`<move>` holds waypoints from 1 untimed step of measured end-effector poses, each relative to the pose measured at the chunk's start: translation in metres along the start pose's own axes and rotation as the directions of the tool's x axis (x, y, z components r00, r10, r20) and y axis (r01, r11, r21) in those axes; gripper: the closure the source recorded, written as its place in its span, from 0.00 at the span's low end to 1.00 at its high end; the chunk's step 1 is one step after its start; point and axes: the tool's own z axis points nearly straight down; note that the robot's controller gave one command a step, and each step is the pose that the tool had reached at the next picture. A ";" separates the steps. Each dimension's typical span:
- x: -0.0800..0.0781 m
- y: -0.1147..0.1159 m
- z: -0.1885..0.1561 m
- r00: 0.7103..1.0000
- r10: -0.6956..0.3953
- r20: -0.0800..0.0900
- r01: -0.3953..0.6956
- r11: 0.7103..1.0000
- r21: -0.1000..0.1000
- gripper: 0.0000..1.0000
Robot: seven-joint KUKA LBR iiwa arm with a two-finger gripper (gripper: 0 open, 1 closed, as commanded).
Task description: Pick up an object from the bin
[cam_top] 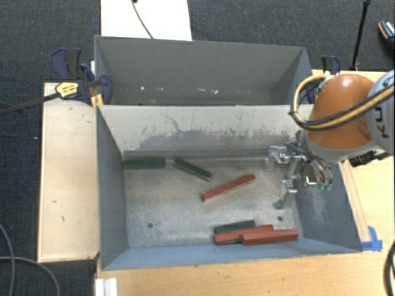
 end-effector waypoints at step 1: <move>0.013 0.017 0.074 0.999 0.034 0.001 -0.034 0.999 -0.001 0.00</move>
Offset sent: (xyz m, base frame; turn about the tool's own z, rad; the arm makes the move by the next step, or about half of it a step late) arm -0.0114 0.0162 -0.0707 0.0350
